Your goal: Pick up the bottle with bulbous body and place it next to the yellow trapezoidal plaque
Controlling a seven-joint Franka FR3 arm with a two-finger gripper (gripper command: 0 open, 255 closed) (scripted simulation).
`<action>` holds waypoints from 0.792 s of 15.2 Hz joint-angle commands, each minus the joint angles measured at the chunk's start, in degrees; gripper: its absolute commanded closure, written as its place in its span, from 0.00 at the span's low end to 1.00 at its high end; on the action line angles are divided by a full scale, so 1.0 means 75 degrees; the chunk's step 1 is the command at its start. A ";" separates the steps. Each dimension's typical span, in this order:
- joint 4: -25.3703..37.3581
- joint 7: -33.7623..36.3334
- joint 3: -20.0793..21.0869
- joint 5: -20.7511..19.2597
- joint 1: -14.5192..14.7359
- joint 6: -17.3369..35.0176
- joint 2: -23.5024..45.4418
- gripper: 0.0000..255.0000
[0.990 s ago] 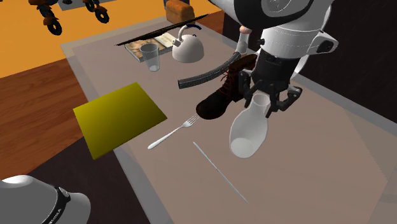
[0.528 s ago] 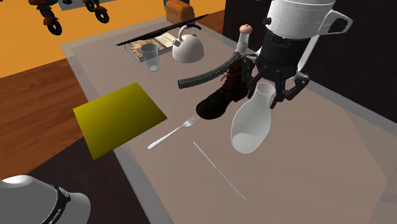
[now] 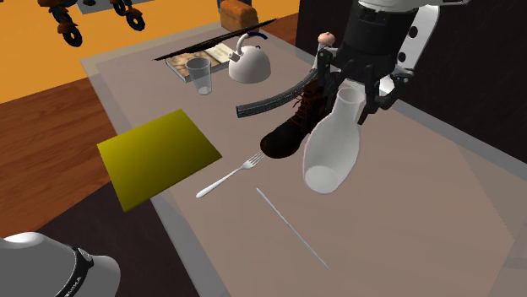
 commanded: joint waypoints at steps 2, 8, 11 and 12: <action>0.0002 0.0450 0.0157 -0.0151 0.0265 -0.0336 -0.0363 1.00; 0.0060 0.1415 0.0581 -0.0383 0.0784 -0.1029 -0.1031 1.00; 0.0226 0.1887 0.0815 -0.0437 0.1023 -0.1413 -0.1251 1.00; 0.0302 0.2043 0.0895 -0.0447 0.1102 -0.1546 -0.1307 1.00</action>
